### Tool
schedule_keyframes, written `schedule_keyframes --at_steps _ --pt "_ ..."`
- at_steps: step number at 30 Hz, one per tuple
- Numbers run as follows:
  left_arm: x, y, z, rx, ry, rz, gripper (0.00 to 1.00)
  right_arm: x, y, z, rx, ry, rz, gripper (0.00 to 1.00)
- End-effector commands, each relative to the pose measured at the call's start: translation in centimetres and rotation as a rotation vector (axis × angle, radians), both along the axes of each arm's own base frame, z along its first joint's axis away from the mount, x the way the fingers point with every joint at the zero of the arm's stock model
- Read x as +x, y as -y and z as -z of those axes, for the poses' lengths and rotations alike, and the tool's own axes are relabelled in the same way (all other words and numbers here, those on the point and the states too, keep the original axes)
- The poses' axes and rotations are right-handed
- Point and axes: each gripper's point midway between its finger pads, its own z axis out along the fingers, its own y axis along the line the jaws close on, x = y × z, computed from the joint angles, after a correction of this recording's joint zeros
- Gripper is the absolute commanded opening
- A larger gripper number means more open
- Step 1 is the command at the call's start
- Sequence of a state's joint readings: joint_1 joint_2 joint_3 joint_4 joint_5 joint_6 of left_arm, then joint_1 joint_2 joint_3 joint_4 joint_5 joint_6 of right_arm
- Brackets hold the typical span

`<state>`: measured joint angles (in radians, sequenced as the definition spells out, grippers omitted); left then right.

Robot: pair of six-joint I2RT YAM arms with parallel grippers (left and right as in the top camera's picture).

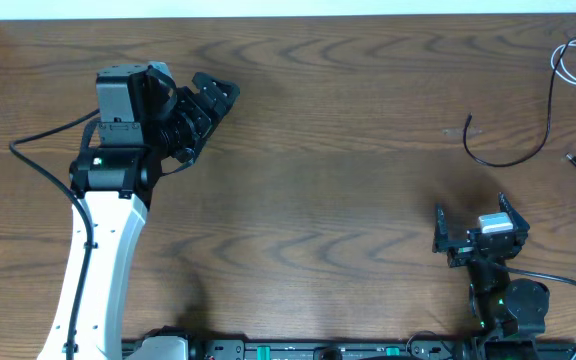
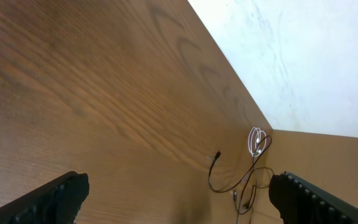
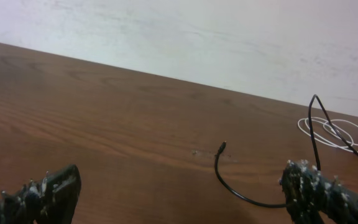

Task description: Untangle cables

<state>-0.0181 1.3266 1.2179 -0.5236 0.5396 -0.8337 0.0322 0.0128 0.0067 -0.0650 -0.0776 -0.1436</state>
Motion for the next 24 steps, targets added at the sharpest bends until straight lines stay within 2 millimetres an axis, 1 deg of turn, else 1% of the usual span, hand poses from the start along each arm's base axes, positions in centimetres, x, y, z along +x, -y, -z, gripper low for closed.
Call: schedule_keyframes --at_steps 1,20,22,24 --pt "-0.07 -0.14 -0.08 0.013 0.010 -0.001 0.98 -0.03 -0.04 0.07 -0.004 -0.001 0.000 0.99" --pt "-0.06 -0.23 -0.09 0.012 0.009 -0.004 0.98 -0.03 -0.04 0.07 -0.004 -0.001 0.000 0.99" --pt "-0.21 -0.16 -0.41 0.012 0.019 -0.002 0.98 -0.03 -0.04 0.07 -0.004 -0.001 0.000 0.99" --pt "-0.41 -0.56 -0.89 0.029 0.037 -0.021 0.98 -0.03 -0.04 0.07 -0.004 -0.001 0.000 0.99"
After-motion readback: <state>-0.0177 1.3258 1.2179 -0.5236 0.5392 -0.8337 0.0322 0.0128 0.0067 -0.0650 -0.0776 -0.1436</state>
